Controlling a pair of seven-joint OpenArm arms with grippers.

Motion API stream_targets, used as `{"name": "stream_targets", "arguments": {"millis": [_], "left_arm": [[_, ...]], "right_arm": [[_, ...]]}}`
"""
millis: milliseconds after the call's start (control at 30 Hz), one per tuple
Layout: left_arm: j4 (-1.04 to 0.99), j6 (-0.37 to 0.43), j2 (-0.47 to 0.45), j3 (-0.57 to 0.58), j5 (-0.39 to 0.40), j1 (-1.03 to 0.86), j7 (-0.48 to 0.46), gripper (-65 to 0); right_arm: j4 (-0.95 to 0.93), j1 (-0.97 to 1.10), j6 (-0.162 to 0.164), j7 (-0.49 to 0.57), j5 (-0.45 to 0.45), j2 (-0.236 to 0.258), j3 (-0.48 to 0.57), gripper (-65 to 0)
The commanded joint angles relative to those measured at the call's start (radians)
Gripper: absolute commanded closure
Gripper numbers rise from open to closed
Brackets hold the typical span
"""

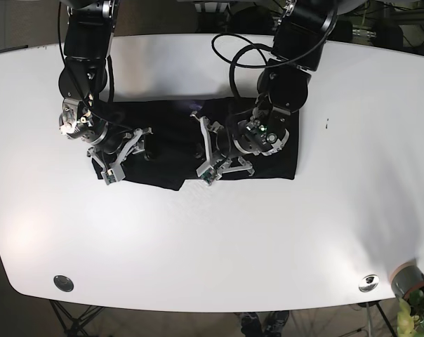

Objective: Fold the T-shirt properly
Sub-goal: 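Grasp both ends of the black shirt strip with both grippers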

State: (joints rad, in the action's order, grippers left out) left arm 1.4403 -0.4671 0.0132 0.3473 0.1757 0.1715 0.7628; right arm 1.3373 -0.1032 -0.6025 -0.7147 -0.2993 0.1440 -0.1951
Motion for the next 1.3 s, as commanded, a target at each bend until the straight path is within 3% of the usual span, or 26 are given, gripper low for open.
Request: {"name": "stream_targets", "arguments": {"millis": [0,100,300,467,533,667,767,933,1100,1267], "left_arm": [[0.098,-0.002,0.008,-0.004,0.018,0.026,-0.027,-2.5],[0.188,-0.002,0.006,-0.049,0.017,0.021,-0.027,-2.9],[0.248,-0.003,0.006,-0.245,0.017,-0.026,-0.026,-4.9],[0.251,-0.005,-0.032,-0.348,0.02,-0.077,0.016,-24.9],[0.251,-0.006,-0.048,-0.354,0.02,-0.094,0.028,-29.0],[0.244,-0.072,-0.081,-0.368,0.02,-0.143,0.028,-27.8],[0.218,-0.143,-0.078,-0.446,0.02,-0.163,0.028,-26.9],[0.13,-0.227,-0.083,-0.54,0.02,-0.166,0.028,-26.8],[0.064,-0.231,-0.088,-0.584,0.02,-0.165,0.024,-26.8],[0.027,-0.231,-0.088,-0.595,0.02,-0.163,0.024,-26.8]], "right_arm": [[0.018,-0.019,-0.001,0.007,-0.011,0.006,-0.004,-39.3],[0.02,-0.025,0.0,0.004,-0.021,0.006,-0.007,-39.3],[0.054,-0.054,0.002,-0.081,-0.179,0.012,-0.1,-39.8],[0.144,-0.063,0.005,-0.171,-0.24,0.012,-0.191,-40.3],[0.167,-0.071,0.005,-0.21,-0.254,0.012,-0.234,-40.7],[0.169,-0.097,0.002,-0.293,-0.294,0.012,-0.335,-49.6],[0.127,-0.114,-0.003,-0.333,-0.337,0.016,-0.416,-55.2],[0.038,-0.117,0.003,-0.359,-0.429,0.079,-0.429,-55.3],[-0.034,-0.08,0.006,-0.356,-0.498,0.113,-0.429,-55.3],[-0.104,-0.049,0.006,-0.343,-0.512,0.119,-0.429,-55.3]]}}
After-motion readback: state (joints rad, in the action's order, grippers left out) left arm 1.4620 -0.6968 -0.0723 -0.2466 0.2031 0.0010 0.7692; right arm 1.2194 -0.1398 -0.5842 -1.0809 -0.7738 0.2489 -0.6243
